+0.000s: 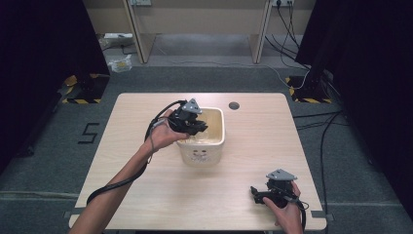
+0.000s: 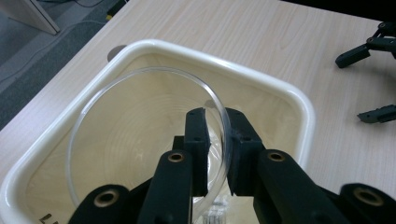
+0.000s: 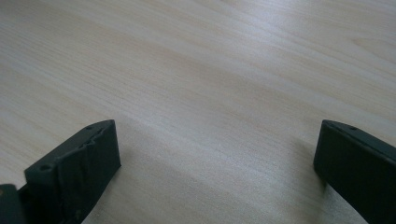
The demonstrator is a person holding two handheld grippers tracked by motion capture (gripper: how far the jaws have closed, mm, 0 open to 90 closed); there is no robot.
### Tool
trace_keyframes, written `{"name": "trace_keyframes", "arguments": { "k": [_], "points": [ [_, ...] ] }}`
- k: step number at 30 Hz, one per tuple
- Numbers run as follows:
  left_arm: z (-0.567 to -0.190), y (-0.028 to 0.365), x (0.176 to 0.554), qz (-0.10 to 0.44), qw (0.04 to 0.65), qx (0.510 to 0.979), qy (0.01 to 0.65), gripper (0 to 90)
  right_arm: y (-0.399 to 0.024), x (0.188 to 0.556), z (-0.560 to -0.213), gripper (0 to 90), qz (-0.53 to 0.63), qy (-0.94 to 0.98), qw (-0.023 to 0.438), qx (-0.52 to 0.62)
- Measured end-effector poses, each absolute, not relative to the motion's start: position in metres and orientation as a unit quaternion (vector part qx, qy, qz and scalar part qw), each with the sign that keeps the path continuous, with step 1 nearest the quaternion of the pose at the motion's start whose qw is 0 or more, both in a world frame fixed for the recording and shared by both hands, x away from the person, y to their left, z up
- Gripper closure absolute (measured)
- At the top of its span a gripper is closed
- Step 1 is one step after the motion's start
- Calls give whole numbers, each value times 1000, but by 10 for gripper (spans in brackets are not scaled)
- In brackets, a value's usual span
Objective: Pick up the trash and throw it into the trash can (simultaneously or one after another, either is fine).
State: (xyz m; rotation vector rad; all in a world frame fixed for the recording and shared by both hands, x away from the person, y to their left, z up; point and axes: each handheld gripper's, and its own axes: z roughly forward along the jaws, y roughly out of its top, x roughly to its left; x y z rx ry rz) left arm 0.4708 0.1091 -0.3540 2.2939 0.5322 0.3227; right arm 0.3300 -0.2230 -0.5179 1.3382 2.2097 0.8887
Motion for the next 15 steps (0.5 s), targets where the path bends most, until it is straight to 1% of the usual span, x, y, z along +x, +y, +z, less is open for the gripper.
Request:
{"name": "trace_keyframes", "arguments": {
  "k": [15],
  "points": [
    [-362, 107, 470, 110, 370, 898, 212, 765, -223, 330, -518, 8, 319, 792, 204, 478]
  ]
}}
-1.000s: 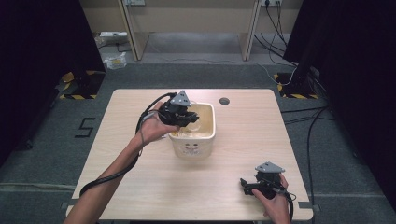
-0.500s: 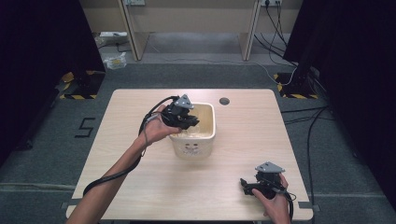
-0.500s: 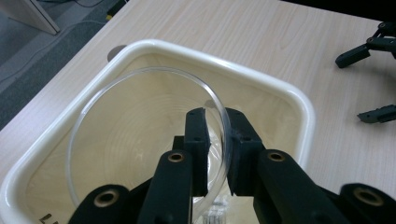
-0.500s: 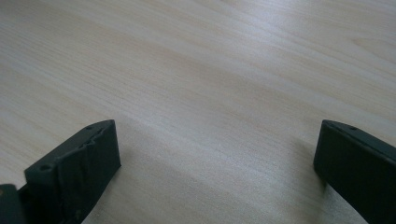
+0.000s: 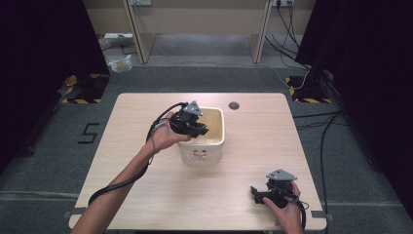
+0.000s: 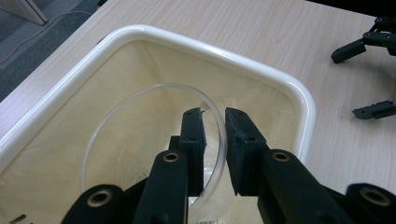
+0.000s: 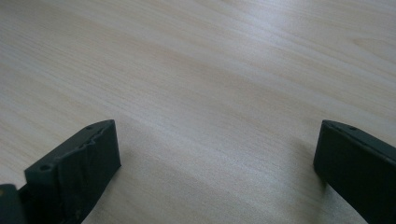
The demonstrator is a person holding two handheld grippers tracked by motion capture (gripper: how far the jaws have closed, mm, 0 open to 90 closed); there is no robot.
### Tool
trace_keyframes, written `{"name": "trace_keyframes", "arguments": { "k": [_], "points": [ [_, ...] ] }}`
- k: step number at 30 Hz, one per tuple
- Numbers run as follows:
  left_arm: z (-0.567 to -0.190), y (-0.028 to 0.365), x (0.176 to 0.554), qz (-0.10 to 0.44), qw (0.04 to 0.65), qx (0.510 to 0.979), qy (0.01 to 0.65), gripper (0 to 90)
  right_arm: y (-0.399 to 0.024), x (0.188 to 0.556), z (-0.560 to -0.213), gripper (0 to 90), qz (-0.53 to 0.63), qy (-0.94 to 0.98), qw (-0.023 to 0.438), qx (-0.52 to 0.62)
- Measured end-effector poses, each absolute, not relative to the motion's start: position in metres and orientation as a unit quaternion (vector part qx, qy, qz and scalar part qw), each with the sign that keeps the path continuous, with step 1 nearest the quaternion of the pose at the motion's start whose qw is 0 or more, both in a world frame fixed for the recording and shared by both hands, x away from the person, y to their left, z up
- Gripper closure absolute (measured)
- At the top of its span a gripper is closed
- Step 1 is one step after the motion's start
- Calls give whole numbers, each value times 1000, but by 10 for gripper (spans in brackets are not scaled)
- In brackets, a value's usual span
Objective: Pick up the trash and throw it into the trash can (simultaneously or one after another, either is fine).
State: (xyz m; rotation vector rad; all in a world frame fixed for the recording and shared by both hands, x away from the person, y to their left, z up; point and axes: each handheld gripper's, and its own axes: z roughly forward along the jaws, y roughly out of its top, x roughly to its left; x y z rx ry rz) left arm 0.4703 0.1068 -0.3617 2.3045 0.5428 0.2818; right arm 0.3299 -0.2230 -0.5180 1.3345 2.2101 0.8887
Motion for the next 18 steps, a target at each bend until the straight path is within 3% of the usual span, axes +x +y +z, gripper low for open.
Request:
{"name": "trace_keyframes", "arguments": {
  "k": [11, 18],
  "points": [
    [-349, 118, 468, 104, 408, 876, 236, 522, -223, 330, -518, 8, 319, 792, 204, 478],
    [-340, 133, 469, 113, 421, 865, 248, 474, -223, 330, -518, 7, 319, 792, 204, 479]
  ]
}}
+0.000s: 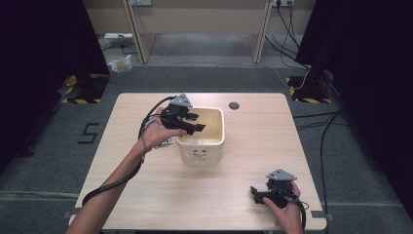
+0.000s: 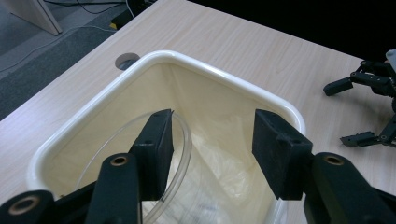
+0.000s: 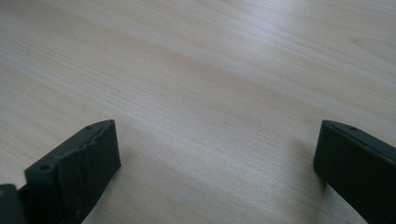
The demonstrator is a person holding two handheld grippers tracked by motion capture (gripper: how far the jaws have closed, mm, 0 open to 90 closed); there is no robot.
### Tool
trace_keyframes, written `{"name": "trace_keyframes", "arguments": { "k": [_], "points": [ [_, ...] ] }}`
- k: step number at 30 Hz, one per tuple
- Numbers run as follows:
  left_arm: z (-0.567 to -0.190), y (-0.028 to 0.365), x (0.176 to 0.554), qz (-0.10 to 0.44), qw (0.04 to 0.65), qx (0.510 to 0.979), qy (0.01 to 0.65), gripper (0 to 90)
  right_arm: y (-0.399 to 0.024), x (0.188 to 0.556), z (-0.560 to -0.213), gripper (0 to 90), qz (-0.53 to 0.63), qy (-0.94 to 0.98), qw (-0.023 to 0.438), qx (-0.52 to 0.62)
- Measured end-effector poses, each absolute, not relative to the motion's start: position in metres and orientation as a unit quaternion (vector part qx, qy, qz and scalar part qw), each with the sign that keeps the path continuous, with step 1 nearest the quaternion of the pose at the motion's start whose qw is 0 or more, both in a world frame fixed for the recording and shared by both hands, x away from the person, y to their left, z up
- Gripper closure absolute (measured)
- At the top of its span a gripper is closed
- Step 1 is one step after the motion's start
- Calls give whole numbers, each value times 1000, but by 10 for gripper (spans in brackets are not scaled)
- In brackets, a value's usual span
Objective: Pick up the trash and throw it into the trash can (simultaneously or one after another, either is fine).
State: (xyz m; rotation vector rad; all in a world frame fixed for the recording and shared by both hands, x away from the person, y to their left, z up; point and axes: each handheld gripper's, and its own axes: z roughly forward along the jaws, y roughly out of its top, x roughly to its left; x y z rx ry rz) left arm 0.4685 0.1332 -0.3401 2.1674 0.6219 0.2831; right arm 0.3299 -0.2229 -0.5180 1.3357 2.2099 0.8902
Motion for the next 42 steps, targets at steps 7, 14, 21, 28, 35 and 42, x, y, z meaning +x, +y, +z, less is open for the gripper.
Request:
{"name": "trace_keyframes", "arguments": {
  "k": [7, 14, 21, 28, 35, 42],
  "points": [
    [-336, 136, 466, 113, 432, 860, 247, 442, -223, 330, -518, 7, 319, 792, 204, 478],
    [-333, 142, 468, 120, 435, 855, 254, 410, -223, 330, -518, 8, 319, 792, 204, 479],
    [-330, 166, 473, 122, 457, 837, 275, 376, -223, 330, -518, 8, 319, 792, 204, 478],
    [-329, 208, 481, 140, 469, 812, 317, 351, -223, 330, -518, 7, 319, 792, 204, 479],
    [-340, 240, 485, 149, 461, 805, 342, 340, -223, 330, -518, 7, 319, 792, 204, 478],
    [-362, 254, 487, 150, 453, 802, 360, 329, -223, 330, -518, 8, 319, 792, 204, 478]
  ]
}}
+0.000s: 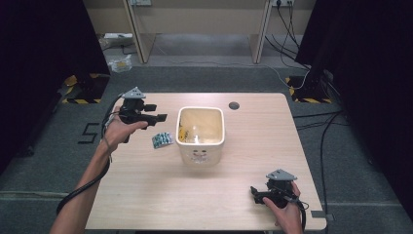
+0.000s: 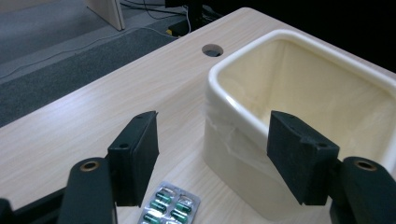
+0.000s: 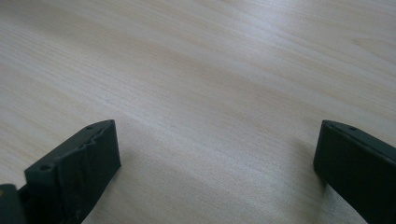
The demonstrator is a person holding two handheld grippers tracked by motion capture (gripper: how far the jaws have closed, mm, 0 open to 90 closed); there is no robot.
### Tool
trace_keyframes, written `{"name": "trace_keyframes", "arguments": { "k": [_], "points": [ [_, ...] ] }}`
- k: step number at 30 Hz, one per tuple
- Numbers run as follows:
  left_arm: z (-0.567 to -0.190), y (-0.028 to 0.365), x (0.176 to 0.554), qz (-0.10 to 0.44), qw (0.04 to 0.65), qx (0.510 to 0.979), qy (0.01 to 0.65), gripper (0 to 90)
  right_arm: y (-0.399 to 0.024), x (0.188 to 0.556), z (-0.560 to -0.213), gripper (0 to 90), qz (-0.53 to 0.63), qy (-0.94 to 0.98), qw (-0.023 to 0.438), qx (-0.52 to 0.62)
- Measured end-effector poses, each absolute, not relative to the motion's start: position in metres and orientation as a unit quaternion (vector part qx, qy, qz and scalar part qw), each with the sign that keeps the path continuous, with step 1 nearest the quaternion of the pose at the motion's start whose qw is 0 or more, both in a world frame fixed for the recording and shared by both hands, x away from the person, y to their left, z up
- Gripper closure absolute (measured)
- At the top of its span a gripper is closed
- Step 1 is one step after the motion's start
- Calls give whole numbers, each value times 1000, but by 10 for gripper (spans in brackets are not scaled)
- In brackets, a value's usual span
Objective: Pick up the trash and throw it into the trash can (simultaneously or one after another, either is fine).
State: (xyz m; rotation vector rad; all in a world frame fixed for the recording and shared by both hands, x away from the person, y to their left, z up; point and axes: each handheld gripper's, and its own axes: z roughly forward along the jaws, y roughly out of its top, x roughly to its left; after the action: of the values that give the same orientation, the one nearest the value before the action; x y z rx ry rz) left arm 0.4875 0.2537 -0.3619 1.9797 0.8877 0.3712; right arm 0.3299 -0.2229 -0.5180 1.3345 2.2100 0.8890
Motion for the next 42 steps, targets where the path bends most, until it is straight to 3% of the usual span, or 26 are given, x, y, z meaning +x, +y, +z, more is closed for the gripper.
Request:
{"name": "trace_keyframes", "arguments": {
  "k": [25, 42],
  "points": [
    [-441, 259, 501, 142, 396, 828, 370, 298, -223, 330, -518, 8, 319, 792, 204, 479],
    [-474, 255, 505, 137, 370, 842, 368, 280, -223, 330, -518, 8, 318, 793, 204, 479]
  ]
}}
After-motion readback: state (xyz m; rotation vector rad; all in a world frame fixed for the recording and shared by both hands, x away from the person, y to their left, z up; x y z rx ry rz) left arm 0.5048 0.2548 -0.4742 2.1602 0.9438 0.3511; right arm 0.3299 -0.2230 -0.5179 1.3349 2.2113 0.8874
